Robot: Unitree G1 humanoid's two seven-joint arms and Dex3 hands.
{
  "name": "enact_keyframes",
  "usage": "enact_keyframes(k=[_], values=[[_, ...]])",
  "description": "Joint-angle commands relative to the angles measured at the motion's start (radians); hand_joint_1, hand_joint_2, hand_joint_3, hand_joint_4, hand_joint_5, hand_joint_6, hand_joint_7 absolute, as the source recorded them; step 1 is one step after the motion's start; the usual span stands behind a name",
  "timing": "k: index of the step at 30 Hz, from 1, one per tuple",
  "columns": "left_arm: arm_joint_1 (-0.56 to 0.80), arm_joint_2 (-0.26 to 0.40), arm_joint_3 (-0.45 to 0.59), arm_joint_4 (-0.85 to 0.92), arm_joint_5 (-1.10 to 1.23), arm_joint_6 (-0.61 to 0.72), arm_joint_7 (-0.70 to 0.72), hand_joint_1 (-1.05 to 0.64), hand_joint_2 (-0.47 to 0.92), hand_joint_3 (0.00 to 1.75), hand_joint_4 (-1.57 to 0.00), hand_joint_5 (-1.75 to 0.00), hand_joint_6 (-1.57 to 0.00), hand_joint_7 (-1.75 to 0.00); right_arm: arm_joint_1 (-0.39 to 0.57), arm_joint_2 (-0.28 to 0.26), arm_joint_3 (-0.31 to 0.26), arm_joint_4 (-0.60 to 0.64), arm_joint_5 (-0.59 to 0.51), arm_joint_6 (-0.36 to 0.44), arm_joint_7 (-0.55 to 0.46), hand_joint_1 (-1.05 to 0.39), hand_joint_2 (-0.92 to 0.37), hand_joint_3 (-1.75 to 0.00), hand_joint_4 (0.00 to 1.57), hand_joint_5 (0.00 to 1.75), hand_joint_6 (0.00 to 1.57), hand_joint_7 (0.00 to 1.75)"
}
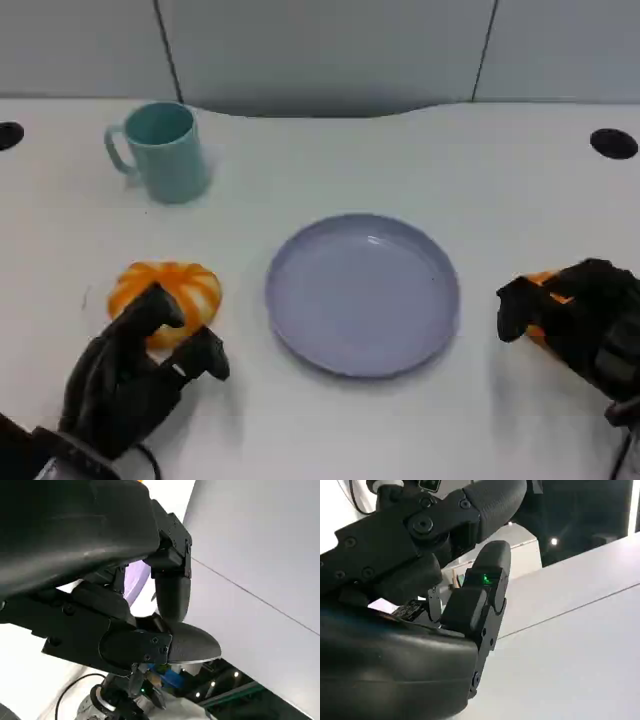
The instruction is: Grasp the bread from the table and place it into the plate.
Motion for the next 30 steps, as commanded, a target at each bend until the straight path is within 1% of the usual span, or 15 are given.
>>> enact_keyframes(k=[1,8,11,18,19,20,21,22,23,24,25,26,27,28,30], values=[[0.018,0.015,0.006,-0.019,-0.007,-0.002,0.004,-0.92,0.92,0.36,-0.58,-1.75,-0.41,-1.74,-0.018,-0.013,0.004,0.006,-0.004,0.011,0.006,-0.49,-0.84,0.0,0.78,1.28,1.21,0.07],[0.031,0.016,0.008,-0.034,-0.014,0.015,0.003,-0.91,0.92,0.36,-0.56,-1.75,-0.39,-1.72,-0.021,-0.009,0.004,0.01,-0.003,0.011,0.009,-0.5,-0.85,0.0,0.75,1.34,1.21,0.07],[0.036,0.009,0.009,-0.045,-0.013,0.011,0.016,-0.91,0.92,0.36,-0.57,-1.75,-0.4,-1.73,-0.021,-0.012,0.009,0.01,-0.006,0.02,0.006,-0.5,-0.84,0.0,0.76,1.33,1.22,0.07],[0.034,0.013,0.008,-0.037,-0.009,0.005,0.008,-0.9,0.92,0.37,-0.57,-1.75,-0.4,-1.74,-0.024,-0.014,0.01,0.016,-0.006,0.012,0.007,-0.51,-0.84,0.0,0.76,1.32,1.22,0.07],[0.035,0.016,0.005,-0.037,-0.001,-0.004,0.009,-0.91,0.92,0.38,-0.57,-1.75,-0.39,-1.73,-0.023,-0.014,0.011,0.016,-0.008,0.009,0.008,-0.51,-0.85,0.0,0.74,1.32,1.21,0.06],[0.042,0.015,-0.001,-0.046,0.022,-0.043,0.027,-0.91,0.92,0.38,-0.57,-1.75,-0.39,-1.73,-0.024,-0.013,0.011,0.017,-0.007,0.007,0.01,-0.51,-0.85,0.0,0.74,1.32,1.21,0.06],[0.067,0.005,-0.021,-0.086,0.079,-0.142,0.064,-0.9,0.92,0.38,-0.49,-1.69,-0.38,-1.61,-0.024,-0.008,0.006,0.019,-0.002,0.001,0.009,-0.5,-0.84,0.0,0.75,1.31,1.21,0.06],[0.092,-0.003,-0.042,-0.132,0.134,-0.229,0.098,-0.88,0.92,0.39,-0.43,-1.54,-0.4,-1.37,-0.025,-0.004,0.002,0.021,0.002,-0.003,0.008,-0.49,-0.84,0.0,0.76,1.31,1.22,0.06],[0.107,0.004,-0.071,-0.188,0.195,-0.335,0.111,-0.89,0.92,0.38,-0.38,-1.4,-0.42,-1.18,-0.024,0.001,-0.001,0.019,0.003,-0.014,-0.003,-0.49,-0.84,0.0,0.76,1.3,1.22,0.06],[0.111,0.023,-0.097,-0.248,0.253,-0.411,0.127,-0.93,0.92,0.34,-0.3,-1.28,-0.35,-0.99,-0.023,0.003,-0.001,0.017,0.002,-0.015,-0.015,-0.5,-0.84,0.0,0.78,1.29,1.22,0.07],[0.111,0.038,-0.114,-0.283,0.288,-0.453,0.139,-0.95,0.92,0.29,-0.26,-1.23,-0.32,-0.91,-0.022,0.004,-0.001,0.016,0.001,-0.014,-0.023,-0.51,-0.83,0.0,0.78,1.29,1.23,0.07],[0.107,0.053,-0.126,-0.321,0.314,-0.482,0.152,-0.96,0.92,0.27,-0.24,-1.21,-0.31,-0.86,-0.022,0.004,0.001,0.016,-0.001,-0.015,-0.027,-0.51,-0.83,0.0,0.79,1.29,1.23,0.07],[0.108,0.068,-0.133,-0.366,0.347,-0.506,0.184,-0.95,0.92,0.21,-0.2,-1.19,-0.3,-0.82,-0.022,0.004,0.004,0.015,-0.004,-0.013,-0.03,-0.52,-0.83,0.0,0.79,1.29,1.23,0.07],[0.111,0.079,-0.14,-0.396,0.368,-0.522,0.209,-0.89,0.92,0.14,-0.16,-1.18,-0.28,-0.76,-0.021,0.004,0.006,0.013,-0.006,-0.014,-0.033,-0.52,-0.84,0.0,0.78,1.3,1.23,0.07],[0.099,0.118,-0.136,-0.469,0.484,-0.582,0.311,-0.83,0.92,0.09,-0.1,-1.15,-0.27,-0.71,-0.022,0.004,0.008,0.01,-0.004,-0.009,-0.028,-0.53,-0.84,0.0,0.78,1.3,1.23,0.07]])
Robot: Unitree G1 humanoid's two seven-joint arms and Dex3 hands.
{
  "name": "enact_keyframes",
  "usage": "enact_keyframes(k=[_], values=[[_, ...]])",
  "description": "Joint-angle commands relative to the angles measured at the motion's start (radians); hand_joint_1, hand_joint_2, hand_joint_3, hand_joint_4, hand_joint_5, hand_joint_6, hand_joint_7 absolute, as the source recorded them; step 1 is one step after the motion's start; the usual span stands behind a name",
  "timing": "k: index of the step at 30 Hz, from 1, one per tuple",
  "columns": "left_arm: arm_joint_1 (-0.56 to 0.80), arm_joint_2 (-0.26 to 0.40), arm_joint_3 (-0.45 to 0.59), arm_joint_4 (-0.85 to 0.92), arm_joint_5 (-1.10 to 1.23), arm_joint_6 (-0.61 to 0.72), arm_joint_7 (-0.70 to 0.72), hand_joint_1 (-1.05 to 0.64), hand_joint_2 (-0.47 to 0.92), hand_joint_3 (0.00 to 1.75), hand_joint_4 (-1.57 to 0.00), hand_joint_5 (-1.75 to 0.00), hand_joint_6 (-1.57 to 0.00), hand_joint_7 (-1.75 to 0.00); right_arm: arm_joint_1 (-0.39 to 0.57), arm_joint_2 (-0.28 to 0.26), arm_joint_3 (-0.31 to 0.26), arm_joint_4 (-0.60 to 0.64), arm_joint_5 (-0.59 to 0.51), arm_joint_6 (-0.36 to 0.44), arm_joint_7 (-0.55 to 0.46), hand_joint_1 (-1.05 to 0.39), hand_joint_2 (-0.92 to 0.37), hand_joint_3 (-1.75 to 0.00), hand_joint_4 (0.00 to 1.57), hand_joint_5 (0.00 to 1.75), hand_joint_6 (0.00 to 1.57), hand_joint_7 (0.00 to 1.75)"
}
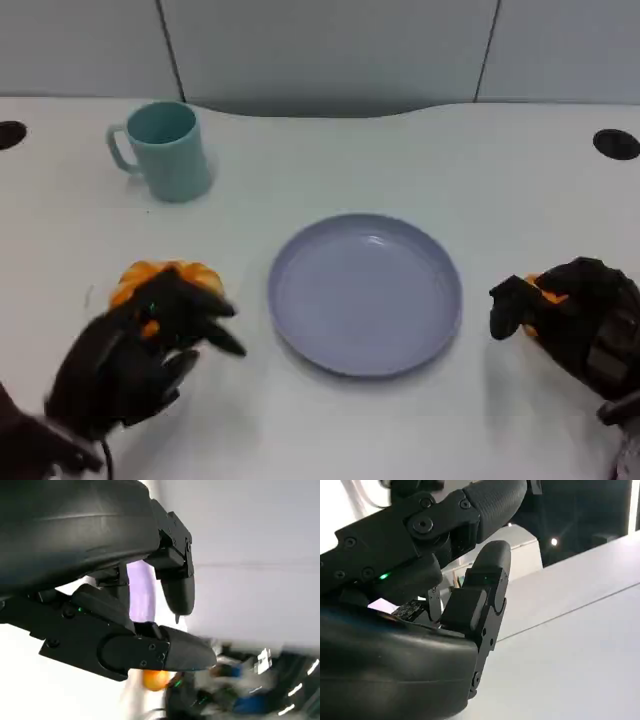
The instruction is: Grasp the bread from the table and place it into the plate.
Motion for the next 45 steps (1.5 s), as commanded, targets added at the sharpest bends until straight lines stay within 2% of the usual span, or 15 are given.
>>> enact_keyframes(k=[1,7,10,13,15,22,25,27,32,35,36,37,38,41,45], values=[[-0.02,0.094,0.0,-0.137,0.203,-0.128,0.189,-0.8,0.92,0.08,-0.06,-1.12,-0.27,-0.68,-0.011,-0.006,-0.007,-0.01,0.003,-0.003,-0.003,-0.53,-0.83,0.0,0.78,1.3,1.23,0.07],[-0.117,0.22,-0.01,-0.093,0.504,-0.218,0.463,-0.78,0.92,0.11,-0.02,-0.94,-0.25,-0.42,-0.016,-0.009,0.003,-0.01,-0.005,-0.003,0.003,-0.53,-0.84,0.0,0.76,1.35,1.23,0.07],[-0.173,0.279,-0.053,-0.009,0.639,-0.201,0.585,-0.85,0.92,0.1,-0.04,-0.7,-0.28,-0.26,-0.015,-0.013,0.007,-0.011,-0.008,0.003,0.0,-0.51,-0.84,0.0,0.74,1.34,1.22,0.06],[-0.275,0.333,-0.142,0.15,0.747,-0.098,0.635,-0.95,0.92,0.06,0.0,-0.16,-0.13,-0.1,-0.018,-0.011,0.004,-0.012,-0.005,-0.004,0.0,-0.51,-0.84,0.0,0.75,1.34,1.23,0.06],[-0.34,0.348,-0.206,0.288,0.789,-0.069,0.674,-0.99,0.92,0.04,0.0,-0.04,-0.07,-0.06,-0.019,-0.011,0.002,-0.006,-0.004,-0.002,-0.001,-0.51,-0.83,0.0,0.76,1.34,1.23,0.06],[-0.535,0.315,-0.412,0.752,0.895,0.041,0.819,-1.02,0.87,0.0,-0.01,-0.01,-0.04,-0.03,-0.003,0.0,-0.004,-0.016,0.006,0.002,0.004,-0.5,-0.83,0.0,0.78,1.29,1.24,0.06],[-0.577,0.292,-0.482,0.849,0.92,0.095,0.869,-1.01,0.86,0.0,-0.04,-0.02,-0.02,-0.01,0.0,0.003,-0.004,-0.018,0.006,0.005,0.006,-0.49,-0.83,0.0,0.8,1.26,1.24,0.06],[-0.592,0.269,-0.527,0.896,0.939,0.147,0.909,-0.86,0.78,0.0,-0.1,-0.06,-0.05,-0.03,0.002,0.004,-0.003,-0.022,0.005,-0.003,0.011,-0.49,-0.84,-0.01,0.79,1.28,1.23,0.05],[-0.611,0.235,-0.591,0.942,0.944,0.227,0.946,-0.74,0.75,0.0,-0.13,-0.08,-0.11,-0.04,-0.006,0.002,-0.006,-0.014,0.007,0.007,0.029,-0.46,-0.85,0.0,0.77,1.31,1.22,0.04],[-0.623,0.214,-0.641,0.956,0.967,0.291,0.988,-0.46,0.79,0.02,-0.24,-0.14,-0.22,-0.07,0.002,0.005,-0.005,-0.025,0.006,0.009,0.018,-0.47,-0.84,0.0,0.75,1.33,1.22,0.04],[-0.625,0.214,-0.651,0.957,0.966,0.294,1.0,-0.35,0.81,0.02,-0.4,-0.24,-0.35,-0.09,0.002,0.005,-0.004,-0.026,0.005,0.008,0.019,-0.47,-0.84,0.0,0.75,1.33,1.22,0.04],[-0.626,0.212,-0.645,0.959,0.951,0.291,1.001,-0.32,0.82,0.02,-0.45,-0.28,-0.4,-0.08,0.003,0.006,-0.004,-0.029,0.004,0.004,0.019,-0.47,-0.84,0.0,0.74,1.33,1.22,0.04],[-0.63,0.211,-0.635,0.96,0.932,0.287,1.001,-0.27,0.84,0.02,-0.64,-0.35,-0.61,-0.1,0.003,0.006,-0.004,-0.031,0.005,0.003,0.02,-0.46,-0.84,0.0,0.74,1.33,1.22,0.04],[-0.635,0.213,-0.616,0.952,0.895,0.254,1.059,-0.17,0.83,0.0,-1.05,-0.32,-1.05,-0.12,0.003,0.013,-0.007,-0.035,0.011,0.003,0.022,-0.46,-0.85,0.0,0.75,1.33,1.22,0.04],[-0.644,0.221,-0.618,0.943,0.881,0.211,1.117,-0.09,0.81,0.0,-1.1,-0.37,-1.16,-0.12,0.004,0.017,-0.008,-0.04,0.012,-0.001,0.016,-0.47,-0.84,0.0,0.76,1.34,1.23,0.04]])
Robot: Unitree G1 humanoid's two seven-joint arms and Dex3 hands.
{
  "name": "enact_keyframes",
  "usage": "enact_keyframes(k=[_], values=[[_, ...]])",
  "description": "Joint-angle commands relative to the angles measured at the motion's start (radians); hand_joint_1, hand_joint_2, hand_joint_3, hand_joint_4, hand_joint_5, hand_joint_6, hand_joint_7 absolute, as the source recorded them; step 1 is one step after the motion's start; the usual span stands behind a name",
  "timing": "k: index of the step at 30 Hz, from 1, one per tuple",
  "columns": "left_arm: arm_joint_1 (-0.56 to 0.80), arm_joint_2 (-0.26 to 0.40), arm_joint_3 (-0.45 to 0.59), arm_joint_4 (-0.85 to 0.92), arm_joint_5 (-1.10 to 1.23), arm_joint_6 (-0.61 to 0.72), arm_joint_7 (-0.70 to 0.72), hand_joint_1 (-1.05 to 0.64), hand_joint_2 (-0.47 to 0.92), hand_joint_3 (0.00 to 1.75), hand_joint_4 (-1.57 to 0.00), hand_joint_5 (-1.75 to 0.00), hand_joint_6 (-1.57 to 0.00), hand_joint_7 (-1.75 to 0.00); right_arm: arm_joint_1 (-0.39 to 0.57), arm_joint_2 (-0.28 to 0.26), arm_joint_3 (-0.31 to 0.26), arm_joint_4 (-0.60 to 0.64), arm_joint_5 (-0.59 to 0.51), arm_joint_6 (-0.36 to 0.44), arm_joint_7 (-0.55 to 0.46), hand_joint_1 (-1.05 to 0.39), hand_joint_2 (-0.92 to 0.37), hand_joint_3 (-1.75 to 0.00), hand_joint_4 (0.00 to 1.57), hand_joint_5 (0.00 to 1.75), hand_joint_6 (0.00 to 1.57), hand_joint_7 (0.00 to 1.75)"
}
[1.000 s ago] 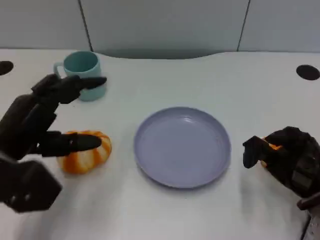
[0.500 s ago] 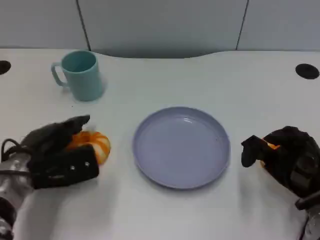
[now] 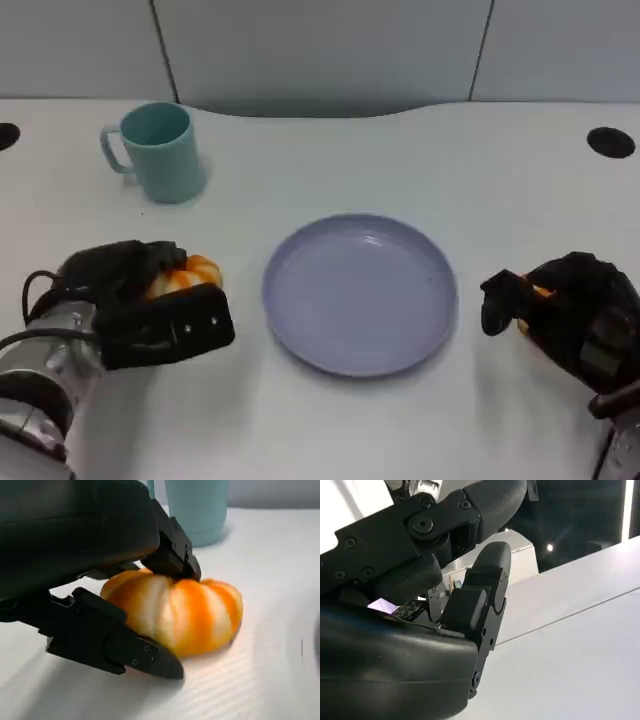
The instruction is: Grasp the bread from the table and place it into the plate.
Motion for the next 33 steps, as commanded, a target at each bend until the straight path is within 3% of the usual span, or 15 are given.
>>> enact_keyframes(k=[1,10,15,24,28,32,33], values=[[-0.018,0.016,0.02,-0.013,-0.035,-0.068,0.046,-0.07,0.81,0.0,-1.08,-0.37,-1.16,-0.11,0.006,-0.004,-0.005,-0.01,0.001,-0.005,-0.013,-0.47,-0.85,0.0,0.76,1.34,1.22,0.04],[-0.104,0.0,0.093,-0.123,-0.124,-0.29,0.102,-0.11,0.84,0.01,-1.12,-0.38,-1.18,-0.08,-0.007,-0.002,-0.005,0.005,-0.002,-0.014,-0.019,-0.46,-0.84,0.0,0.76,1.34,1.24,0.04],[-0.124,-0.023,0.084,-0.167,-0.121,-0.371,0.126,-0.11,0.8,0.0,-1.15,-0.4,-1.2,-0.08,-0.012,0.011,-0.01,0.005,0.006,-0.023,-0.016,-0.45,-0.84,0.0,0.77,1.33,1.23,0.04],[-0.108,-0.125,0.069,-0.142,-0.136,-0.408,0.057,-0.16,0.8,0.01,-1.17,-0.42,-1.21,-0.06,0.0,0.026,0.002,-0.034,0.003,-0.037,-0.021,-0.45,-0.83,0.0,0.78,1.25,1.23,0.03],[-0.082,-0.167,0.074,-0.109,-0.164,-0.439,-0.038,-0.14,0.79,0.01,-1.14,-0.41,-1.21,-0.05,0.009,0.037,0.008,-0.057,-0.003,-0.065,-0.033,-0.45,-0.83,0.0,0.78,1.25,1.22,0.02],[-0.073,-0.173,0.074,-0.101,-0.183,-0.428,-0.127,-0.15,0.77,0.0,-1.1,-0.39,-1.18,-0.03,0.028,0.048,0.02,-0.094,-0.008,-0.055,-0.068,-0.51,-0.82,0.0,0.8,1.28,1.25,0.04],[-0.073,-0.17,0.07,-0.106,-0.184,-0.402,-0.171,-0.34,0.75,0.01,-0.77,-0.23,-0.92,-0.02,0.037,0.05,0.026,-0.11,-0.012,-0.05,-0.083,-0.53,-0.82,0.0,0.77,1.34,1.25,0.04]])
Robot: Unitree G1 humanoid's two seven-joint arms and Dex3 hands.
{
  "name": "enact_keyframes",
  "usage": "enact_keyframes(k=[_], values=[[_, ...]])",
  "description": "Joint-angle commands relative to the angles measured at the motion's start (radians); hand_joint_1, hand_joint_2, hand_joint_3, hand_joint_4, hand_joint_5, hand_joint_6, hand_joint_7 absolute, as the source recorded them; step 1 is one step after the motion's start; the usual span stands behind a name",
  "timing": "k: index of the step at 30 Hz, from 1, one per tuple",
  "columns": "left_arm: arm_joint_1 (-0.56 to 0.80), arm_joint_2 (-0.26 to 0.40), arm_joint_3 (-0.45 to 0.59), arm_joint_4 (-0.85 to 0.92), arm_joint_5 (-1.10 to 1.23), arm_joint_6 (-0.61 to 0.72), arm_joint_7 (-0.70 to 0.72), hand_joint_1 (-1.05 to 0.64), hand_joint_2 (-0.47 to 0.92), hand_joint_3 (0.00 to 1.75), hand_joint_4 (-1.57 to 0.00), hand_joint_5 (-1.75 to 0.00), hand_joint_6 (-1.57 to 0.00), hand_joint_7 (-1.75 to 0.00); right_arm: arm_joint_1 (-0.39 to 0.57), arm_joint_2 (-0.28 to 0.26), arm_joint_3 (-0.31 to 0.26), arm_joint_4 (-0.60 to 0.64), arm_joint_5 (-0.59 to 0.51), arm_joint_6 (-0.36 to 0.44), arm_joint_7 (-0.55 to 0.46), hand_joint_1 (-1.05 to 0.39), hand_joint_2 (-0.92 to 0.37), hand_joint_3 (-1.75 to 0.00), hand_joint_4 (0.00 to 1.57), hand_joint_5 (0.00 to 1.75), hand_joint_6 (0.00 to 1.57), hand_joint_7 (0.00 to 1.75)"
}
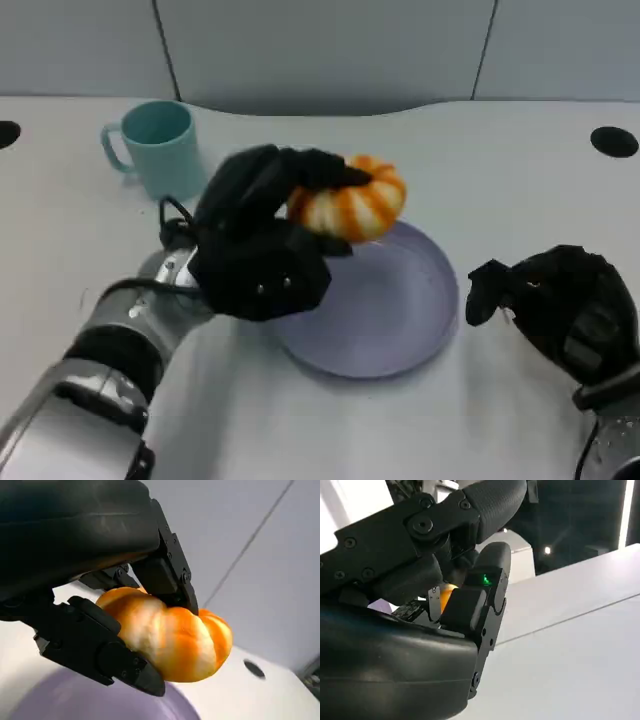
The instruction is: Grasp the bread from the table and place it into the plate.
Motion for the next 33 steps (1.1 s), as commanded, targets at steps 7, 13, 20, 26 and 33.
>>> enact_keyframes(k=[7,13,20,26,33], values=[[0.031,0.046,0.007,-0.057,-0.047,0.086,-0.237,-0.85,0.91,0.13,-0.19,0.0,-0.3,0.0,0.065,-0.001,0.06,-0.124,-0.022,0.04,-0.098,-0.54,-0.84,0.0,0.74,1.38,1.24,0.05],[0.081,0.068,0.072,-0.126,-0.169,0.074,-0.382,-1.03,0.92,0.55,-0.04,0.0,-0.11,0.0,0.059,-0.003,0.071,-0.12,-0.013,0.056,-0.09,-0.54,-0.84,0.0,0.69,1.47,1.23,0.06],[0.144,0.095,0.157,-0.213,-0.348,0.049,-0.601,-1.05,0.92,0.68,0.0,0.0,-0.03,0.0,0.061,0.006,0.079,-0.124,-0.015,0.054,-0.09,-0.52,-0.84,-0.01,0.69,1.45,1.21,0.06],[0.216,0.09,0.247,-0.274,-0.518,0.039,-0.744,-1.05,0.92,0.67,-0.02,-0.01,-0.05,-0.02,0.069,0.012,0.082,-0.139,-0.012,0.063,-0.102,-0.51,-0.83,0.0,0.7,1.44,1.21,0.07],[0.45,0.008,0.46,-0.414,-0.885,0.157,-0.884,-1.05,0.92,0.62,-0.27,-0.17,-0.2,-0.09,0.062,-0.004,0.067,-0.122,0.001,0.077,-0.079,-0.5,-0.84,0.0,0.71,1.41,1.2,0.08]])
